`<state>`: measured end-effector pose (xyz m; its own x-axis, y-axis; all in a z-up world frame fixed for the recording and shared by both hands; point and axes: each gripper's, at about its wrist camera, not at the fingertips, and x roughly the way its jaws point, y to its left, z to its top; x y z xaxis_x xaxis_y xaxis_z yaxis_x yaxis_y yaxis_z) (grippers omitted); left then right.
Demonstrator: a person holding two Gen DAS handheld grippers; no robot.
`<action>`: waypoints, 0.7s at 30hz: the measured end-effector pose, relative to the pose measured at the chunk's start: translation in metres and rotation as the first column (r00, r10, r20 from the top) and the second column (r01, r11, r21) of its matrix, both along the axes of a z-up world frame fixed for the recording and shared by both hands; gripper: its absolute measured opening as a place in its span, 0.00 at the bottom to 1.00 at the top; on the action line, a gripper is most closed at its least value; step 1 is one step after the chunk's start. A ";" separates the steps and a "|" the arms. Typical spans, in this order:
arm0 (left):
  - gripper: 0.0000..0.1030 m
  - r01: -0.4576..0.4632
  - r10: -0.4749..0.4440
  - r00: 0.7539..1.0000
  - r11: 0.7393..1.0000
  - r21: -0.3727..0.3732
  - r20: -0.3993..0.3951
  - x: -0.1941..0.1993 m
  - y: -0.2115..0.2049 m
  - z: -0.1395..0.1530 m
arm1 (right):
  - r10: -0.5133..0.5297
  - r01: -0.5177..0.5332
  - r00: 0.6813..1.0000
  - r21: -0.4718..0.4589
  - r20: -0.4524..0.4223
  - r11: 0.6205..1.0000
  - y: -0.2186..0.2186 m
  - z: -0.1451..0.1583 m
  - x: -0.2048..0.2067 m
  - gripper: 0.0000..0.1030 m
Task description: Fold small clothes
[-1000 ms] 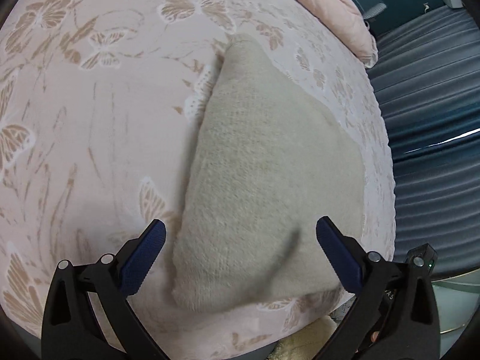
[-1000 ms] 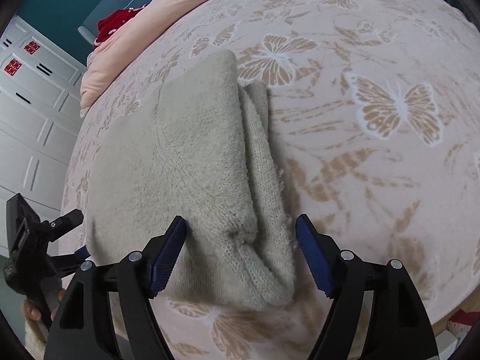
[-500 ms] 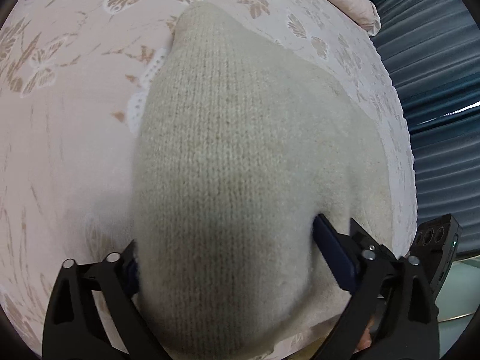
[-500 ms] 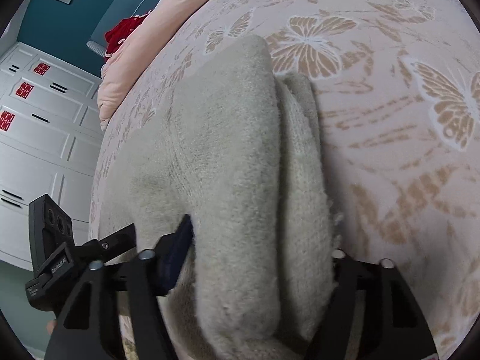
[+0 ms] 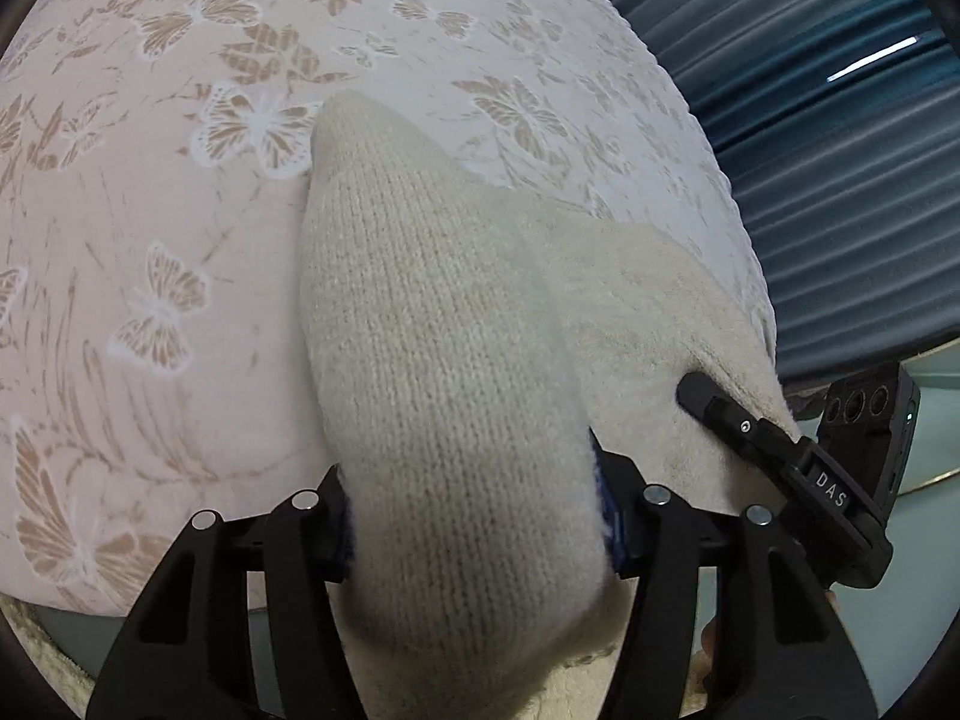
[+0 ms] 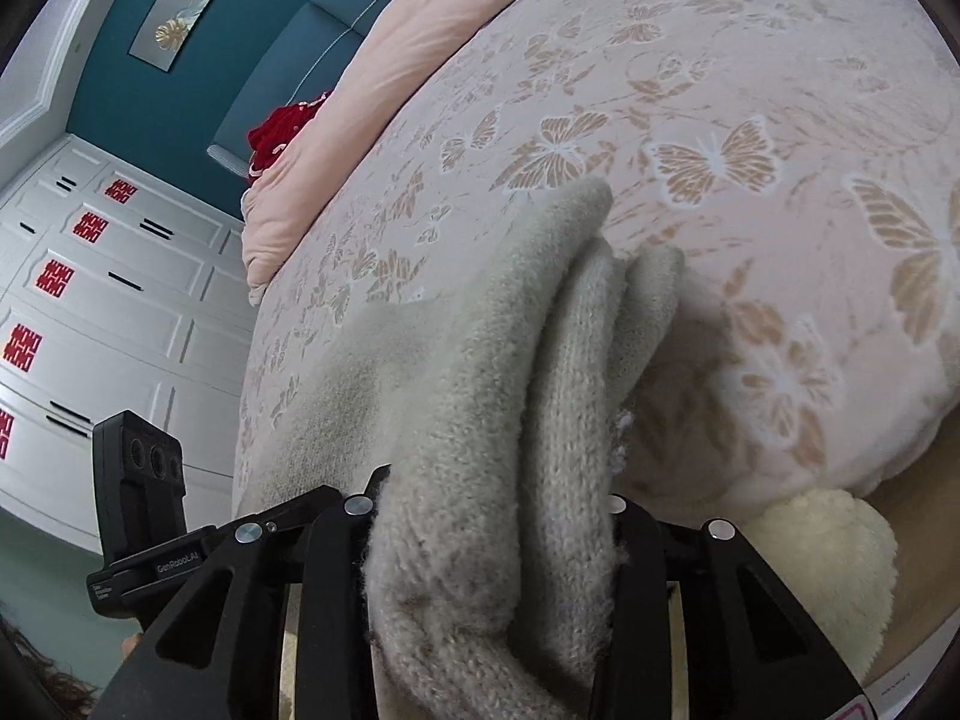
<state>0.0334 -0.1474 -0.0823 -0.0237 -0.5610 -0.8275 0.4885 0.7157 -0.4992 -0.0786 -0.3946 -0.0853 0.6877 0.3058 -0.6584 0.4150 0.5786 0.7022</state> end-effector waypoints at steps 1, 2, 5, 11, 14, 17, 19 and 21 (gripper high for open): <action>0.54 0.020 -0.020 1.000 1.000 -0.006 0.024 -0.009 -0.003 0.008 | 0.006 -0.006 1.000 -0.027 0.007 1.000 -0.001 0.011 -0.006 0.32; 0.54 0.041 -0.040 0.998 0.999 -0.019 0.045 -0.016 -0.005 0.018 | 0.013 -0.012 1.000 -0.061 0.018 0.998 -0.002 0.024 -0.012 0.32; 0.54 0.058 -0.051 0.994 0.996 -0.069 0.101 -0.026 -0.005 0.052 | 0.018 -0.006 0.997 -0.155 0.077 0.988 0.001 0.068 -0.022 0.32; 0.54 0.084 -0.020 0.956 0.975 -0.207 0.294 -0.033 0.023 0.157 | 0.000 0.071 0.958 -0.239 0.287 0.968 0.012 0.161 -0.032 0.32; 0.54 0.107 0.012 0.917 0.955 -0.276 0.399 -0.035 0.047 0.210 | 0.017 0.104 0.915 -0.275 0.404 0.956 0.023 0.210 -0.033 0.33; 0.55 0.129 0.057 0.869 0.933 -0.337 0.491 -0.036 0.076 0.259 | 0.060 0.124 0.864 -0.327 0.500 0.937 0.041 0.258 -0.028 0.33; 0.55 0.133 0.097 0.836 0.919 -0.371 0.540 -0.034 0.098 0.286 | 0.099 0.130 0.826 -0.359 0.554 0.924 0.057 0.287 -0.022 0.33; 0.55 0.132 0.138 0.804 0.907 -0.401 0.578 -0.032 0.121 0.309 | 0.139 0.129 0.792 -0.386 0.594 0.914 0.072 0.310 -0.013 0.33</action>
<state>0.0016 -0.0263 0.2271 0.3864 -0.8418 -0.3768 0.7769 0.5173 -0.3589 -0.0919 -0.3226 0.2249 0.9770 0.1236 -0.1739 -0.0157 0.8545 0.5192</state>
